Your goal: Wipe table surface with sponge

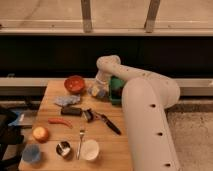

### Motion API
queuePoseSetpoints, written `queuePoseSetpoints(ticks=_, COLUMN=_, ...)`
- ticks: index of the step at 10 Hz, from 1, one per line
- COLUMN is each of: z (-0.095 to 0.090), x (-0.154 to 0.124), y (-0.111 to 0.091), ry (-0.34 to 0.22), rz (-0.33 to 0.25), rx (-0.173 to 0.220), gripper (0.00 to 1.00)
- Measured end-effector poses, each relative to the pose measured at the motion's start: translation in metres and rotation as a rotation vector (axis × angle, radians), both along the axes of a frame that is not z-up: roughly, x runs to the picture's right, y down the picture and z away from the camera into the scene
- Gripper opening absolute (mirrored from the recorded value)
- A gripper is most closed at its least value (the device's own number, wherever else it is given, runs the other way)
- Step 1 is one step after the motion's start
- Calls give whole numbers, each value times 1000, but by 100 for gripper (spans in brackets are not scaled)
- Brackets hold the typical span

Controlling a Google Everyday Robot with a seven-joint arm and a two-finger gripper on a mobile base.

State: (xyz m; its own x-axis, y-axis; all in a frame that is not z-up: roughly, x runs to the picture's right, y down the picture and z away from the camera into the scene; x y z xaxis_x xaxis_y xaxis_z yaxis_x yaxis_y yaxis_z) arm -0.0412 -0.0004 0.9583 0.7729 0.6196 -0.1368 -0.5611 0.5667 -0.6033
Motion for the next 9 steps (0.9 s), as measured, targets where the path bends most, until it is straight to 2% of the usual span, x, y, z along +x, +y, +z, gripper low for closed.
queuePoseSetpoints(ticks=2, z=3, x=-17, y=-12, ry=-50, rz=-6, rx=30, gripper=0)
queuePoseSetpoints(ticks=4, z=-2, x=-31, y=-10, ry=-93, rz=-30, rx=36, gripper=0)
queuePoseSetpoints(ticks=6, z=-15, x=-45, y=6, ry=-128, rz=-56, rx=14, gripper=0)
queuePoseSetpoints(ticks=8, z=-27, x=-49, y=24, ry=-125, rz=-68, rx=-15, gripper=0)
queuePoseSetpoints(ticks=9, z=-34, x=-43, y=33, ry=-108, rz=-71, rx=-31, gripper=0)
